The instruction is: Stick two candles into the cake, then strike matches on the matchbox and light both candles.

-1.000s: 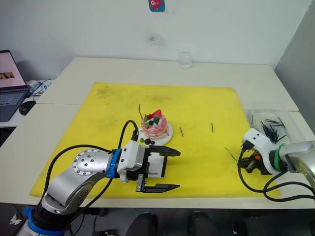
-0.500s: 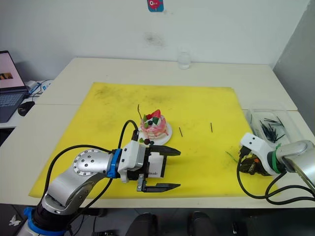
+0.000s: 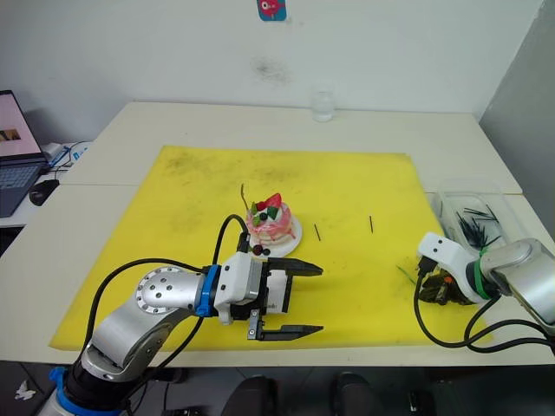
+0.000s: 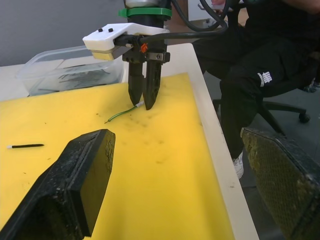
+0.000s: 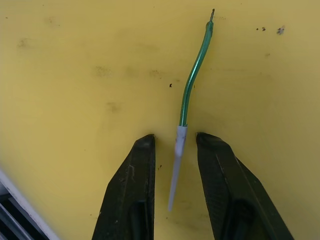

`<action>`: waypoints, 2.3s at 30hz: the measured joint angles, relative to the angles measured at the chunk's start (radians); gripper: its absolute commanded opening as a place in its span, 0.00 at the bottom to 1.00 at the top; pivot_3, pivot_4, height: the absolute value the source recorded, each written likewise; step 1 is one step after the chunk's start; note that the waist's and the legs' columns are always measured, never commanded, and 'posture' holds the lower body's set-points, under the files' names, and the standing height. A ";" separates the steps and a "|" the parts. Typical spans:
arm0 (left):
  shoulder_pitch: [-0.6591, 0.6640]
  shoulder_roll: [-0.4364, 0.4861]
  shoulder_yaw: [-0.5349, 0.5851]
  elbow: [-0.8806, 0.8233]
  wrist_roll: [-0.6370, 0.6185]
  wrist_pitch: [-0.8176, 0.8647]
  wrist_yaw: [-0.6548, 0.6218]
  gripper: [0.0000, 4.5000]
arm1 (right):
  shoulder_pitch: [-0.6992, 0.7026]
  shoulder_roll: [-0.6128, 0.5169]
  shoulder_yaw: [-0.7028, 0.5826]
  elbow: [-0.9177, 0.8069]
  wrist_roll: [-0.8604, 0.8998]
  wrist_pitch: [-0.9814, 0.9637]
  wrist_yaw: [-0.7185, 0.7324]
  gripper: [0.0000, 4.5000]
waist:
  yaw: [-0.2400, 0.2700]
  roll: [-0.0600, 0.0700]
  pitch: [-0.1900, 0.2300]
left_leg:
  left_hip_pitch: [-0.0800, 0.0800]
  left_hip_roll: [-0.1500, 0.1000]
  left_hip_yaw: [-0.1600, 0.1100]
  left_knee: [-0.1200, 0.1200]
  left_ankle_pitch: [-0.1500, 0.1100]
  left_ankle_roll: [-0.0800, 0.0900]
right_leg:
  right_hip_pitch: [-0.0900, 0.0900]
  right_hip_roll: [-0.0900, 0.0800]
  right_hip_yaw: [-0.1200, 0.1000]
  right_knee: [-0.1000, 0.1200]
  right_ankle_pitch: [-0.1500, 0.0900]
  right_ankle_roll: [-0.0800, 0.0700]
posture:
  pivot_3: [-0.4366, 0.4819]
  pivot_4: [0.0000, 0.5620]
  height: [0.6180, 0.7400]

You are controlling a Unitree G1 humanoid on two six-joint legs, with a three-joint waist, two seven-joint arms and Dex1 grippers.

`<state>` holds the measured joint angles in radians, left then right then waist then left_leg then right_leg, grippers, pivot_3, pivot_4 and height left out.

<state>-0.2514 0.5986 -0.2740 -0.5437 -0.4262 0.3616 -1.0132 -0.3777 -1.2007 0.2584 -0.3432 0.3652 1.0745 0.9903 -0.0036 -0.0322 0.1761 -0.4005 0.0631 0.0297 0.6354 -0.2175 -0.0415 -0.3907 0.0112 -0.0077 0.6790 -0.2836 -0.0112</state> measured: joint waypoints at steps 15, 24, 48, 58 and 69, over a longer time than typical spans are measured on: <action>0.026 0.014 0.002 0.000 0.003 -0.002 -0.003 1.00 | -0.042 0.007 -0.023 0.016 0.034 0.052 0.045 0.00 | -0.001 0.000 0.000 | 0.000 0.000 0.000 -0.001 0.000 0.000 | -0.001 0.000 0.000 0.000 0.000 0.000 | 0.48 0.27 1.00; 0.101 0.084 0.177 -0.029 -0.081 0.062 0.040 1.00 | -0.229 0.268 -0.329 0.020 0.277 0.347 -0.023 0.00 | -0.003 0.000 0.001 | -0.001 0.001 0.000 -0.006 0.000 0.000 | -0.004 0.001 0.000 0.000 -0.001 -0.002 | 0.48 0.27 1.00; 0.080 0.132 0.141 -0.115 -0.185 0.111 -0.046 1.00 | 0.327 -0.058 -0.376 -0.072 0.126 0.022 -0.093 0.00 | -0.001 0.001 0.000 | -0.012 0.000 0.001 -0.003 0.000 0.000 | -0.015 0.003 0.000 0.002 -0.001 0.002 | 0.48 0.27 1.00; 0.068 0.131 0.121 -0.115 -0.183 0.112 -0.041 1.00 | 0.348 -0.060 -0.352 -0.052 0.118 0.000 -0.072 0.00 | 0.001 0.001 0.000 | -0.013 -0.001 0.001 -0.001 0.000 0.000 | -0.014 0.003 0.000 0.002 -0.001 0.002 | 0.48 0.27 1.00; 0.062 0.124 0.111 -0.115 -0.157 0.110 -0.025 1.00 | 0.344 -0.134 -0.331 -0.045 0.108 -0.016 -0.022 0.46 | 0.001 0.001 0.000 | -0.013 -0.001 0.001 0.000 0.000 0.000 | -0.014 0.003 0.001 0.002 -0.001 0.002 | 0.48 0.27 1.00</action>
<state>-0.1891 0.7229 -0.1631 -0.6588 -0.5830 0.4716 -1.0386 -0.0340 -1.3346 -0.0731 -0.3884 0.4730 1.0585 0.9684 -0.0028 -0.0312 0.1762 -0.4135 0.0621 0.0305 0.6357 -0.2172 -0.0415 -0.4047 0.0138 -0.0071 0.6815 -0.2845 -0.0095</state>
